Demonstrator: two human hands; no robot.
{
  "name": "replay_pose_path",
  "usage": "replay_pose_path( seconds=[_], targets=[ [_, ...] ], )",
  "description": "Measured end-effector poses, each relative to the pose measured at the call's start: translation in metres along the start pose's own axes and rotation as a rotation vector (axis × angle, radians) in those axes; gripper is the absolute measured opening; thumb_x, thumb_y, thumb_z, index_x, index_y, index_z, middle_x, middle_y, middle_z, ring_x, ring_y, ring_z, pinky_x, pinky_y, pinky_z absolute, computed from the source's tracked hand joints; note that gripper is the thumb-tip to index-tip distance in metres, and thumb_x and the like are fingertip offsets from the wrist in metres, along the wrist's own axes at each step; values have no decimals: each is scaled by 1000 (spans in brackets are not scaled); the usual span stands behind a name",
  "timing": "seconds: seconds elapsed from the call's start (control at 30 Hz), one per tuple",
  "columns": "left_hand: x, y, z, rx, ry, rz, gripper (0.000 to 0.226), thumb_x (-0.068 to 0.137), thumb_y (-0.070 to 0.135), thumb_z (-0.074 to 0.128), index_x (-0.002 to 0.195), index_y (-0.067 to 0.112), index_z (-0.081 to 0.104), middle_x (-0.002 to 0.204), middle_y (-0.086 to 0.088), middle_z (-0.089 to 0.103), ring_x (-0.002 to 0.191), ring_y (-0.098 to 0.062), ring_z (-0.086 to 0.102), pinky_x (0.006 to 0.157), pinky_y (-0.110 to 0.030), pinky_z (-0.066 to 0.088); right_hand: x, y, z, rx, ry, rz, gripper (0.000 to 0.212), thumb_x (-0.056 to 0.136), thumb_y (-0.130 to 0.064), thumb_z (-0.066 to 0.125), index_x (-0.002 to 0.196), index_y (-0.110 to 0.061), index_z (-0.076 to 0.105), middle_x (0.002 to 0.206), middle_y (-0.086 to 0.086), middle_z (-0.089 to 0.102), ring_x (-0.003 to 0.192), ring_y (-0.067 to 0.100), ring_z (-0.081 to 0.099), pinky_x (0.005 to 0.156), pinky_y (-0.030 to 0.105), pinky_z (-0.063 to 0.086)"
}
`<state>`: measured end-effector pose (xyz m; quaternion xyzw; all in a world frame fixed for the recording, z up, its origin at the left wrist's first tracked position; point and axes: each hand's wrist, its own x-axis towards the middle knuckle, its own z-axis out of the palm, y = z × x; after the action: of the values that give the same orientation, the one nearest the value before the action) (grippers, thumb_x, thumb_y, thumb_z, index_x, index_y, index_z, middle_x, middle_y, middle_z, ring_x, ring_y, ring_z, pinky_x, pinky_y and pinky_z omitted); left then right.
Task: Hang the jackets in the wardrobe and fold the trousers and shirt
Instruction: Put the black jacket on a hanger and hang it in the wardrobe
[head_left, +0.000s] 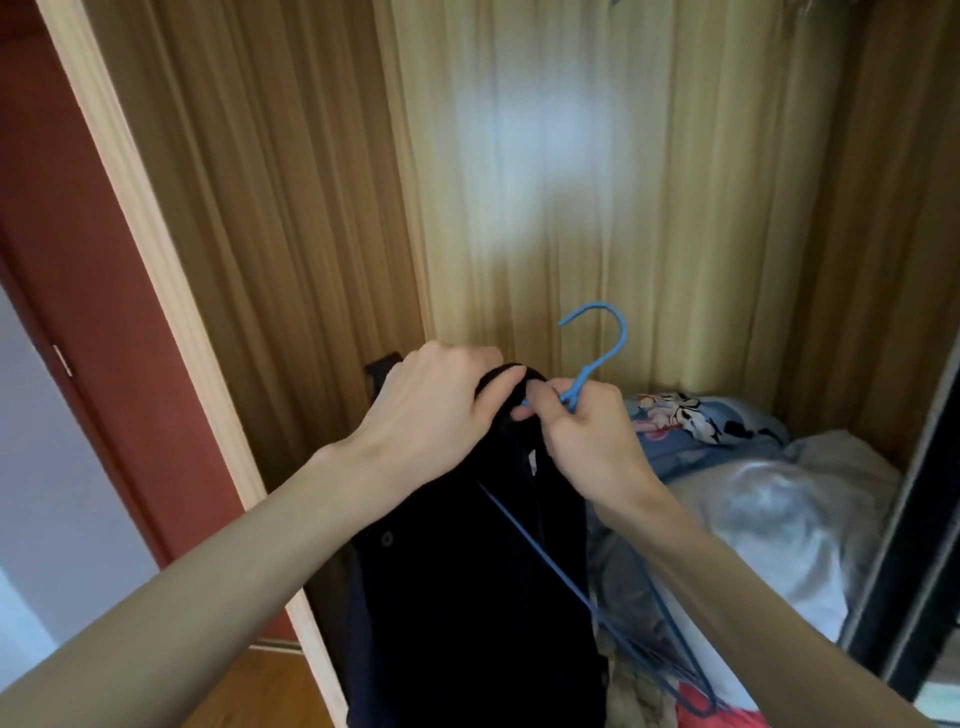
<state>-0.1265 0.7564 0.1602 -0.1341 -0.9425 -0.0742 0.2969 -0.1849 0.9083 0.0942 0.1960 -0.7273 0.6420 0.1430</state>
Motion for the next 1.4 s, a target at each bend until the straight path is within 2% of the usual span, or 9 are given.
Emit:
replay_pose_path(
  seconds=[0.13, 0.37, 0.57, 0.7, 0.77, 0.9, 1.0, 1.13, 1.4],
  targets=[
    [-17, -14, 0, 96, 80, 160, 49, 107, 54, 35, 85, 21, 64, 84, 9, 56, 80, -19, 59, 61, -38, 50, 1, 7, -6, 38, -16, -68, 39, 106, -25, 57, 72, -21, 74, 42, -22, 52, 44, -2, 53, 53, 17, 29],
    [-10, -33, 11, -50, -57, 255, 40, 105, 49, 47, 135, 23, 46, 113, 10, 62, 99, -13, 56, 91, -38, 43, 7, -5, -16, 96, -107, -119, 39, 104, -35, 58, 73, -21, 76, 43, -13, 42, 38, 4, 38, 51, 23, 27],
    [-4, -42, 20, -127, -35, 268, 27, 106, 54, 48, 116, 30, 55, 93, 16, 59, 89, -6, 59, 86, -25, 42, 21, -9, -54, 138, -570, -16, 28, 103, -43, 63, 102, -20, 78, 56, -6, 35, 46, 9, 31, 41, 19, 29],
    [-11, -46, 22, -280, 32, 151, 20, 104, 49, 57, 112, 31, 57, 88, 14, 64, 84, -9, 63, 78, -18, 44, 27, 22, -87, 175, -817, 115, 52, 96, -66, 57, 130, -30, 71, 96, 1, 71, 88, 15, 67, 72, 24, 55],
    [-15, -46, 21, -353, 76, 94, 19, 102, 46, 61, 111, 30, 55, 85, 8, 66, 75, -15, 63, 72, -24, 48, 21, 56, -85, 113, -739, 100, 43, 93, -51, 67, 133, -35, 69, 120, 2, 73, 113, 19, 68, 97, 31, 57],
    [-17, -36, 17, -470, 159, 35, 27, 100, 38, 66, 108, 24, 45, 86, 1, 63, 49, -22, 45, 52, -24, 39, -13, 105, -37, 12, -806, 57, 85, 84, -32, 87, 156, -30, 41, 153, -4, 55, 143, 16, 51, 120, 40, 41],
    [-18, -29, 12, -482, 162, 27, 30, 100, 37, 67, 107, 22, 43, 83, -4, 62, 45, -22, 38, 48, -28, 35, -30, 135, -7, -338, -756, -62, 75, 82, -36, 83, 145, -34, 44, 124, -31, 62, 115, -6, 60, 99, 22, 50],
    [-25, -31, 2, -455, 166, -6, 33, 99, 49, 65, 109, 23, 46, 85, 0, 65, 54, -20, 48, 57, -29, 43, -42, 180, -2, -463, -682, -35, 25, 93, -22, 71, 115, -11, 64, 108, 5, 72, 100, 23, 69, 90, 46, 56],
    [-45, -69, -6, -144, 216, -150, 43, 92, 71, 47, 99, 31, 60, 78, 12, 70, 74, -19, 68, 73, -40, 52, 15, 157, -58, -489, -508, -205, 12, 97, -22, 75, 104, -28, 68, 101, -18, 70, 96, -9, 64, 80, 15, 47]
  ],
)
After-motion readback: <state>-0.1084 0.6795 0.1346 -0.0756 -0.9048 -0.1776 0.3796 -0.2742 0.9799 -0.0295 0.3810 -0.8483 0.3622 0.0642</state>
